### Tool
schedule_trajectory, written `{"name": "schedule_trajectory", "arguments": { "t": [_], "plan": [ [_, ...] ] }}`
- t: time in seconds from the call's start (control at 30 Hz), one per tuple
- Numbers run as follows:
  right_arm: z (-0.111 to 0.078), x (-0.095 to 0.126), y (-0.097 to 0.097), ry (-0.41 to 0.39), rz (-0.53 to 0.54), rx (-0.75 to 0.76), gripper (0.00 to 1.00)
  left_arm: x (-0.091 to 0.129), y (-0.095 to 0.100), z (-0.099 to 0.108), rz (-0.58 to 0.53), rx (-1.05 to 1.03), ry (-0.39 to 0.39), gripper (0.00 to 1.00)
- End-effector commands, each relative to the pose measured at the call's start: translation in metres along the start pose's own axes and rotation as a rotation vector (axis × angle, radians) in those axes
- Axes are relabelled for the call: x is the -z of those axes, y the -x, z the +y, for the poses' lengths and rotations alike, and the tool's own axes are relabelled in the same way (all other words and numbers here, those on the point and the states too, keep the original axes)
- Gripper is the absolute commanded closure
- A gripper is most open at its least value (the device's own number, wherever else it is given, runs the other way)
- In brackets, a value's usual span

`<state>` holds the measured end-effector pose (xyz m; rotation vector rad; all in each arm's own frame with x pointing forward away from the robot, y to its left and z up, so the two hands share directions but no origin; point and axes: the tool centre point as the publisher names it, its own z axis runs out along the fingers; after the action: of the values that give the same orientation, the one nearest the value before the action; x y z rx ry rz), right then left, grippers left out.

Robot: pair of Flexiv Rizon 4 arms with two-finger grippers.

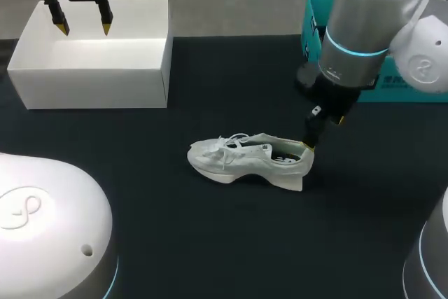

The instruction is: Take the shoe out of the shoebox, open the shoe tongue, remove and reinsert the insole, then place the shoe into the shoebox

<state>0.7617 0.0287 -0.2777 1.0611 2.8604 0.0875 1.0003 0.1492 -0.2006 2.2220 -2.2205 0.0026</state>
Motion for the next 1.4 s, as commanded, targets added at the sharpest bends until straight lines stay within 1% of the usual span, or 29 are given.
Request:
{"name": "schedule_trajectory", "arguments": {
  "t": [0.03,0.07,0.1,0.17,0.23,0.27,0.3,0.37,0.43,0.53,0.6,0.77,0.87,1.0,1.03,1.07,1.23,1.27,1.3,1.33,1.4],
  "plan": [
    [-0.004,-0.001,0.001,0.052,0.0,0.605,0.0,0.0,0.0,0.0,-0.001,0.0,0.0,0.0],
    [-0.004,-0.001,0.001,0.052,0.0,0.605,0.0,0.0,0.0,0.0,-0.001,0.0,0.0,0.0],
    [-0.007,-0.002,0.002,0.121,0.0,0.616,0.0,0.0,0.0,0.0,-0.001,0.0,0.0,0.0],
    [-0.013,-0.001,0.005,0.312,0.002,0.656,0.0,0.0,0.0,0.0,-0.001,0.0,0.0,0.0],
    [-0.016,0.004,0.006,0.436,-0.013,0.719,0.0,0.0,0.0,0.0,-0.001,0.0,0.0,0.0],
    [-0.017,0.008,0.005,0.51,0.0,0.749,0.0,0.0,0.0,0.0,-0.001,0.0,0.0,0.0],
    [-0.019,0.01,0.005,0.526,-0.001,0.759,0.0,0.0,0.0,0.0,-0.001,0.0,0.0,0.0],
    [-0.023,0.013,0.006,0.645,0.015,0.779,0.0,0.0,0.0,0.0,-0.001,0.0,0.0,0.0],
    [-0.027,0.013,0.006,0.727,0.024,0.781,0.0,0.0,0.0,0.0,-0.001,0.0,0.0,0.0],
    [-0.034,0.012,0.008,0.815,0.047,0.797,0.0,0.0,0.0,0.0,-0.001,0.0,0.0,0.0],
    [-0.04,0.008,0.011,0.876,0.074,0.779,0.0,0.0,0.0,0.0,-0.001,0.0,0.0,0.0],
    [-0.054,-0.003,0.018,0.946,0.145,0.758,0.0,0.0,0.0,0.0,-0.001,0.0,0.0,0.0],
    [-0.06,-0.01,0.02,0.952,0.194,0.768,0.0,0.0,0.0,0.0,-0.001,0.0,0.0,0.0],
    [-0.063,-0.021,0.016,0.949,0.276,0.79,0.0,0.0,0.0,0.0,-0.001,0.0,0.0,0.0],
    [-0.064,-0.024,0.014,0.942,0.3,0.791,0.0,0.0,0.0,0.0,-0.001,0.0,0.0,0.0],
    [-0.065,-0.027,0.013,0.917,0.314,0.796,0.0,0.0,0.0,0.0,-0.001,0.0,0.0,0.0],
    [-0.069,-0.035,0.012,0.892,0.337,0.783,0.0,0.0,0.0,0.0,-0.001,0.0,0.0,0.0],
    [-0.069,-0.036,0.013,0.871,0.34,0.778,0.0,0.0,0.0,0.0,-0.001,0.0,0.0,0.0],
    [-0.07,-0.038,0.014,0.812,0.346,0.743,0.0,0.0,0.0,0.0,-0.001,0.0,0.0,0.0],
    [-0.071,-0.04,0.016,0.735,0.34,0.743,0.0,0.0,0.0,0.0,-0.001,0.0,0.0,0.0],
    [-0.071,-0.04,0.016,0.735,0.34,0.743,0.0,0.0,0.0,0.0,-0.001,0.0,0.0,0.0]
  ]
}}
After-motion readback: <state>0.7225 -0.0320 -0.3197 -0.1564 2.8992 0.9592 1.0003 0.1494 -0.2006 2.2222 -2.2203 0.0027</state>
